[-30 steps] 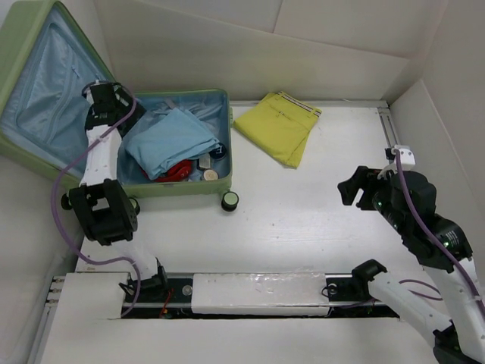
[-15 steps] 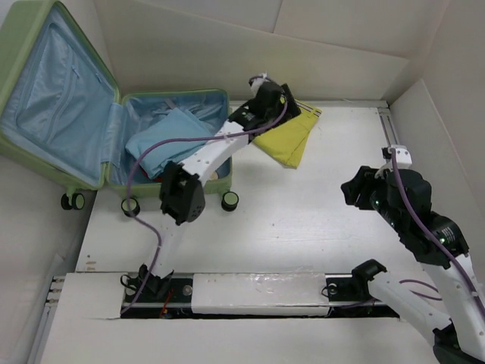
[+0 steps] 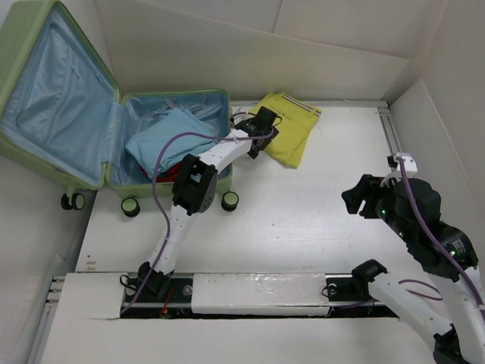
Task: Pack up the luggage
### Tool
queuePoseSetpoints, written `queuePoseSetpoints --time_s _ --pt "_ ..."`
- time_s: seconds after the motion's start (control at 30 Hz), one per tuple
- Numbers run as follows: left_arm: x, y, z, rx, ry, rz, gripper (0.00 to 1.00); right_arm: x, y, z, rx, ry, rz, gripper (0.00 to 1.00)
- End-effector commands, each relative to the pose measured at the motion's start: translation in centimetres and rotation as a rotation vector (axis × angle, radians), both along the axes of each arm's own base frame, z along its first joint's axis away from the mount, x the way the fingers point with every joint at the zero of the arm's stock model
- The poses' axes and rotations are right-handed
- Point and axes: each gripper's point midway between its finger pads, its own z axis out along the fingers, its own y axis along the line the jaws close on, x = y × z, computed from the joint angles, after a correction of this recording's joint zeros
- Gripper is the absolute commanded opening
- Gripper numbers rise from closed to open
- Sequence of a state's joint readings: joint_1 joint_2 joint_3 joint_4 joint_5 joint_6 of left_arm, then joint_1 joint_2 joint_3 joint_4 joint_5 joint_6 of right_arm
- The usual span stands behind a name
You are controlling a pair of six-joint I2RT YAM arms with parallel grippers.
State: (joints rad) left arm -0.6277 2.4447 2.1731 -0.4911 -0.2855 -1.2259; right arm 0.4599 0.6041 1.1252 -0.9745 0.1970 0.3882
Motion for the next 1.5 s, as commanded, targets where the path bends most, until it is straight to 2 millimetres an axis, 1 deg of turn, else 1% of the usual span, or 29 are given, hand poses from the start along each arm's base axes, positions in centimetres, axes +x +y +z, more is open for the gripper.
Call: queuePoseSetpoints --time_s 0.0,0.07,0.13,0.2,0.33,0.37,0.4,0.47,0.5,0.53,0.57,0.6,0.7,0.73,0.8,0.93,0.97,1.0,1.07,1.1,1.13,1.17,1.23,1.27,1.3,1.33,1.4,1.43,1.47 --pt "0.1 1.2 0.6 -0.021 0.011 0.128 0.78 -0.7 0.0 0.8 0.000 -0.010 0.022 0.65" --pt "0.5 1.9 -0.8 -0.005 0.030 0.141 0.76 -0.9 -0.2 1.0 -0.009 -0.011 0.026 0.65" --pt "0.8 2.5 -1.5 -0.006 0.040 0.161 0.72 -1.1 -0.3 0.9 -0.017 -0.013 0.029 0.65" --pt "1.3 2.9 -2.1 -0.007 0.047 0.180 0.72 -1.1 -0.3 0.9 -0.017 -0.013 0.030 0.65" --pt "2.4 2.2 -2.3 -0.026 0.023 0.180 0.63 -1.3 -0.3 1.0 -0.021 -0.014 0.042 0.65" --pt "2.2 2.0 -3.2 -0.031 0.040 0.181 0.61 -1.3 -0.3 1.0 -0.021 -0.014 0.042 0.65" --pt "2.6 1.8 -2.7 -0.043 0.025 0.180 0.59 -1.3 -0.3 1.0 -0.021 -0.014 0.042 0.65" --pt "2.6 1.3 -4.1 -0.060 0.044 0.173 0.53 -1.4 -0.2 1.4 -0.014 -0.020 0.050 0.65" --pt "2.9 1.1 -3.6 -0.071 0.030 0.172 0.50 -1.6 -0.2 1.2 -0.018 -0.012 0.050 0.65" --pt "2.7 0.9 -4.2 -0.072 0.042 0.167 0.47 -1.6 -0.3 1.5 -0.014 -0.020 0.050 0.65" --pt "3.2 0.6 -3.8 -0.088 0.022 0.165 0.42 -1.6 -0.3 1.5 -0.014 -0.020 0.050 0.65" --pt "3.2 0.4 -4.3 -0.096 0.028 0.158 0.33 -1.7 -0.3 1.9 -0.009 -0.030 0.050 0.65" --pt "3.5 0.0 -4.0 -0.087 0.007 0.115 0.08 -1.9 -0.4 2.5 0.000 -0.049 0.050 0.65" --pt "3.6 -0.2 -3.3 -0.097 -0.004 0.101 0.00 -1.9 -0.4 2.6 0.000 -0.050 0.050 0.65" --pt "4.1 -0.8 -1.6 -0.104 -0.052 0.055 0.00 -2.0 -0.2 2.9 0.008 -0.056 0.059 0.65" --pt "3.1 -3.0 3.0 -0.071 -0.150 -0.094 0.00 -1.6 0.3 3.3 0.029 -0.065 0.072 0.65" --pt "3.2 -3.2 5.5 -0.084 -0.196 -0.120 0.00 -1.4 0.6 3.8 0.042 -0.084 0.081 0.65" --pt "2.8 -3.7 6.5 -0.078 -0.214 -0.193 0.00 -1.4 0.6 3.8 0.042 -0.084 0.081 0.65" --pt "2.6 -4.6 10.7 -0.111 -0.288 -0.270 0.00 -0.7 1.2 4.2 0.051 -0.095 0.089 0.65" --pt "2.9 -4.5 12.5 -0.122 -0.324 -0.299 0.00 -0.6 1.4 4.0 0.054 -0.092 0.099 0.65" --pt "2.5 -4.5 13.1 -0.126 -0.313 -0.358 0.00 -0.3 1.6 4.1 0.055 -0.095 0.099 0.65" --pt "2.8 -4.1 16.1 -0.146 -0.363 -0.377 0.00 -0.2 1.9 4.0 0.061 -0.094 0.112 0.65" --pt "3.0 -1.3 20.8 -0.138 -0.426 -0.402 0.00 0.5 2.5 4.2 0.068 -0.099 0.123 0.65" --pt "2.8 -1.5 20.8 -0.140 -0.426 -0.431 0.00 0.5 2.7 4.4 0.076 -0.106 0.135 0.65" --pt "2.7 0.2 23.0 -0.144 -0.452 -0.431 0.00 0.7 2.9 4.5 0.076 -0.106 0.135 0.65" --pt "2.5 1.2 24.4 -0.137 -0.473 -0.434 0.00 1.0 3.0 4.4 0.078 -0.111 0.135 0.65" --pt "2.1 3.3 25.1 -0.083 -0.485 -0.454 0.00 1.2 3.3 4.5 0.082 -0.110 0.145 0.65" --pt "2.1 5.7 27.4 -0.066 -0.527 -0.429 0.00 1.5 3.5 4.5 0.082 -0.110 0.145 0.65" --pt "2.1 7.2 27.9 -0.044 -0.531 -0.419 0.00 1.4 3.6 4.5 0.085 -0.108 0.153 0.65"
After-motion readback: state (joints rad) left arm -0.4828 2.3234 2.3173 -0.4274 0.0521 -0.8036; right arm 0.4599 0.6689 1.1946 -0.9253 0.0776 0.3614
